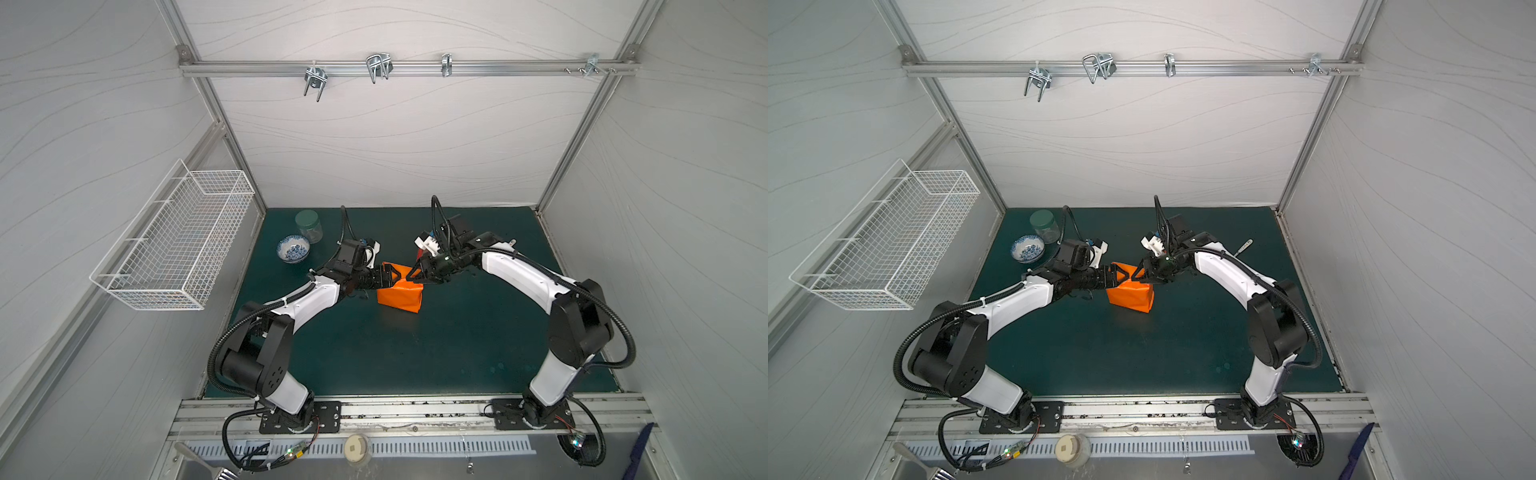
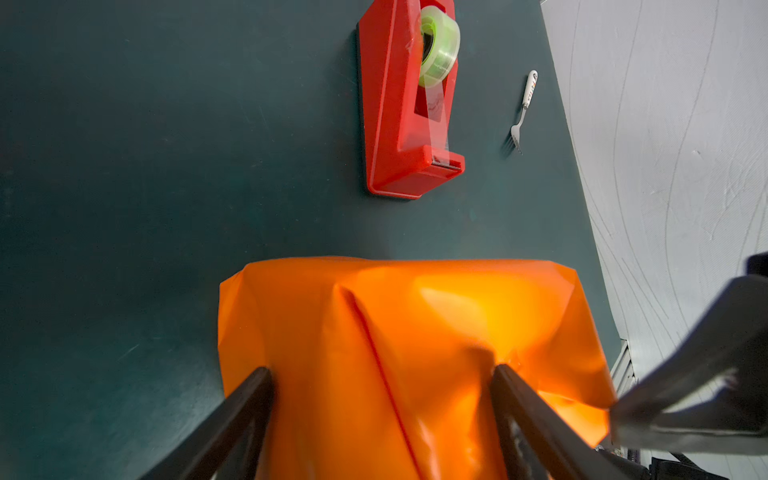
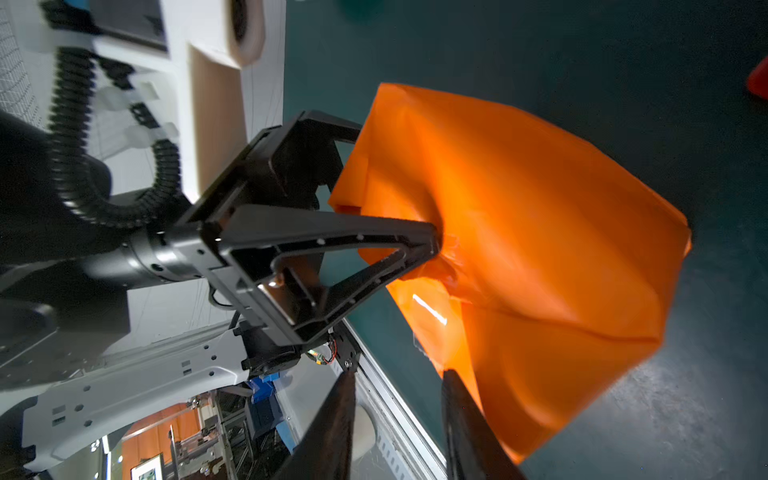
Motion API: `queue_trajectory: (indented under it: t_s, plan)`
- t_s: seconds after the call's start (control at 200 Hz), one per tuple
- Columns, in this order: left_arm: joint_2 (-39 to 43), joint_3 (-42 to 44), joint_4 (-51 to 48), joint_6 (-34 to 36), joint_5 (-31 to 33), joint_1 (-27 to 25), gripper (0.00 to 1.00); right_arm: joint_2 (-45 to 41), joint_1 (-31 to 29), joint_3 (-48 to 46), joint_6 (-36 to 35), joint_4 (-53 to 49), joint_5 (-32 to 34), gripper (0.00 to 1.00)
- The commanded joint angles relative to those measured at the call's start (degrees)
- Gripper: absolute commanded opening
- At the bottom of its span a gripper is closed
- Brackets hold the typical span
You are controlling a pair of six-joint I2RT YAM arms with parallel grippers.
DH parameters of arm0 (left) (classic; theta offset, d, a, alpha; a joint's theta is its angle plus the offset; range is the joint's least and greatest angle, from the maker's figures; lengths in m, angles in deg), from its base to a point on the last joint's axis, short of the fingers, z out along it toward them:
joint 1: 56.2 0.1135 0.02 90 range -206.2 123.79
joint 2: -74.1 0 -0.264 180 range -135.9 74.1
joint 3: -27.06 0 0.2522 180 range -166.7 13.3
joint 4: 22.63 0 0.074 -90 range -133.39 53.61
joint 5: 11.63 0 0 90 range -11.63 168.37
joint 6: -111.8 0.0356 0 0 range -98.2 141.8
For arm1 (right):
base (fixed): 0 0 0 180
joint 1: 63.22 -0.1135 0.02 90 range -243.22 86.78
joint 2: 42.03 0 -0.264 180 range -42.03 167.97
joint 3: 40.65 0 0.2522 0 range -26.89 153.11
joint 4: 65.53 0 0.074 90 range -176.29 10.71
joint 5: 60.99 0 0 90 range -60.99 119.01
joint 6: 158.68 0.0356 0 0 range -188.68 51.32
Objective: Wrap the gift box in paper
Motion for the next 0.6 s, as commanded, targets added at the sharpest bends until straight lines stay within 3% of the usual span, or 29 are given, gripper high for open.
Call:
queue_trajectory:
  t_s: [0.0,0.065,0.355,0.595]
  plan:
    - [-1.6,2.4,-7.4,2.1,4.3,-0.4,0.83,-1.8,0.2,-0.6,0.0,3.0,0.9,0.28]
    - [-1.6,2.3,-7.3,2.1,4.3,-0.4,0.82,-0.9,-0.4,-0.3,0.7,4.6,1.0,0.23]
    - [-1.5,2.2,-7.3,2.0,4.2,-0.4,0.82,5.9,-2.1,3.3,0.3,5.2,1.3,0.13]
    - [-1.2,2.1,-7.2,1.9,4.2,-0.4,0.82,5.9,-2.2,-2.1,-1.3,4.8,1.2,0.06]
